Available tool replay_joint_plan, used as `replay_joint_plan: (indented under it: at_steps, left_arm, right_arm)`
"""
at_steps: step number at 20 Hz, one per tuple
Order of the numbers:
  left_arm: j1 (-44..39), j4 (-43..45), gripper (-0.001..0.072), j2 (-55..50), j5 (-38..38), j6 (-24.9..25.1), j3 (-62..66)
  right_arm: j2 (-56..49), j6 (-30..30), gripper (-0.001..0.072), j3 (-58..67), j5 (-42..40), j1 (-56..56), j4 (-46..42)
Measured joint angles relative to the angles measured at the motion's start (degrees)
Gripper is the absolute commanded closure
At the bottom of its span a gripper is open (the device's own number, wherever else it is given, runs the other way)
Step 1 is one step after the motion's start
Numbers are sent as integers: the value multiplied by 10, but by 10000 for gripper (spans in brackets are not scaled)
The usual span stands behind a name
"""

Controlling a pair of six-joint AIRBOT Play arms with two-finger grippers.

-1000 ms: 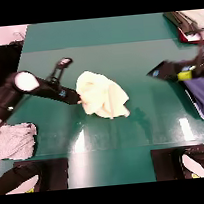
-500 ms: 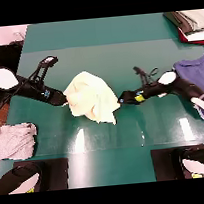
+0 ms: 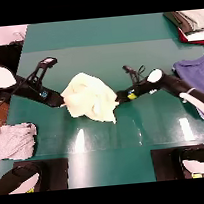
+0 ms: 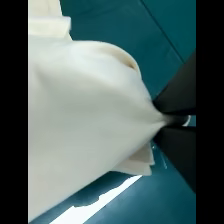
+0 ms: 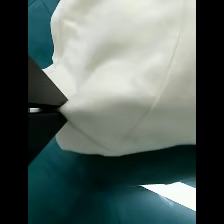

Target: Fold the shirts.

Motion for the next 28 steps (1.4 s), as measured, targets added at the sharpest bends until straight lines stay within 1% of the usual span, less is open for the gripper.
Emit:
replay_joint_plan:
  at_steps: [4,6,10,15,18,22,25,28]
  left_arm:
    - [0,94,674,8,-30,-2,103]
    - [0,124,674,10,-39,-2,161]
    - [0,155,674,12,-47,-3,255]
    - [0,167,674,15,-72,-4,401]
    - [0,167,674,30,-80,-7,489]
    - [0,153,674,59,-76,-15,529]
    - [0,132,675,67,-80,-17,502]
    - [0,114,675,65,-89,-18,406]
  right_arm:
    - [120,8,697,3,20,-97,-41]
    - [184,11,696,4,34,-157,-48]
    - [284,16,697,29,66,-249,-52]
    - [367,16,697,162,95,-292,-56]
    - [393,19,697,261,103,-299,-57]
    - [395,36,697,366,129,-302,-61]
    - [358,72,696,427,212,-302,-61]
    - [306,113,696,427,332,-294,-61]
